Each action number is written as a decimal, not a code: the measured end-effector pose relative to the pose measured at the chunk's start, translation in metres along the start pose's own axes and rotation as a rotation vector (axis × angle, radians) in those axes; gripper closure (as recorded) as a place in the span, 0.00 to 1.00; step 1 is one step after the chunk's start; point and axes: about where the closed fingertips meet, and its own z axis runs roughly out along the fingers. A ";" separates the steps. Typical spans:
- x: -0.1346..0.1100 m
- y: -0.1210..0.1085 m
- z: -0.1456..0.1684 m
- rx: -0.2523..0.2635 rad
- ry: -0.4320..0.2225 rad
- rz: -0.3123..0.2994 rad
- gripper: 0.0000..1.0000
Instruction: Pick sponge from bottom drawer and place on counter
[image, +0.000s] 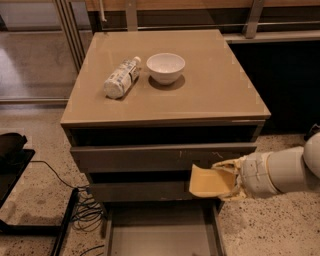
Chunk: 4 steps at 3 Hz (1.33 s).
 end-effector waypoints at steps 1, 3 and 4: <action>0.004 -0.043 -0.010 -0.069 -0.014 -0.043 1.00; 0.000 -0.101 -0.024 -0.217 -0.220 -0.103 1.00; -0.001 -0.100 -0.022 -0.216 -0.220 -0.102 1.00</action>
Offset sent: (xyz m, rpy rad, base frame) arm 0.0970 0.0048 0.0925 0.0854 0.2402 0.3751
